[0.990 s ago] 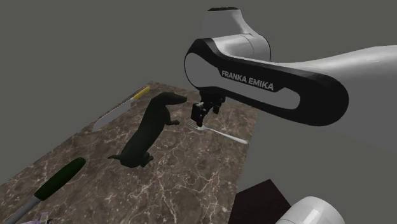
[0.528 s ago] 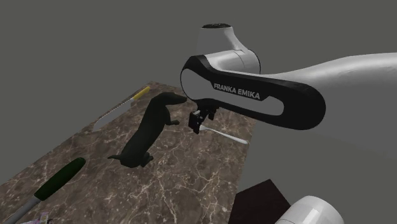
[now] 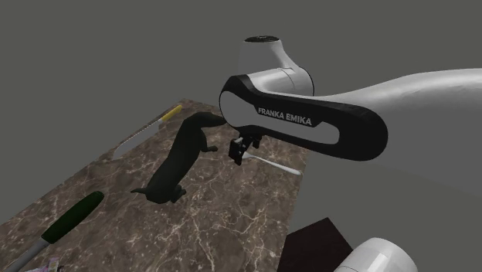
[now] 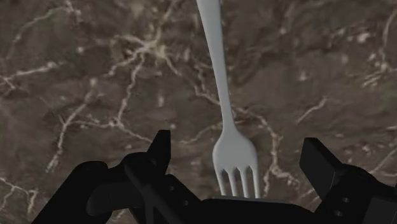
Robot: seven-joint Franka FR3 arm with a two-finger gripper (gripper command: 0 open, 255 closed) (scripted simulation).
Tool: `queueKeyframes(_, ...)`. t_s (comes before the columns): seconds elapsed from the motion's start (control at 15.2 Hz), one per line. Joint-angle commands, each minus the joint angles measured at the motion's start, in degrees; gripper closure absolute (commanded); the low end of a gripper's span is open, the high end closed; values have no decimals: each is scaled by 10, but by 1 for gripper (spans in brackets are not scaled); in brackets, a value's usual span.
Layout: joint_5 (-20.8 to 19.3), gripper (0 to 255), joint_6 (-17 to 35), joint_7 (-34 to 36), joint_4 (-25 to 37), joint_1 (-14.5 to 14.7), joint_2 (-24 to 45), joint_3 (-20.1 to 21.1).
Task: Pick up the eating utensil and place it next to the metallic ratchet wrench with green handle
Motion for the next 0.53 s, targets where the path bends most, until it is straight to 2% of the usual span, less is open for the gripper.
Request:
queueKeyframes(0.0, 0, 0, 0, 0, 0, 0, 0, 0)
queueKeyframes(0.07, 0, 255, 0, 0, 0, 0, 0, 0)
queueKeyframes(0.46, 0, 255, 0, 0, -1, 0, -2, 0)
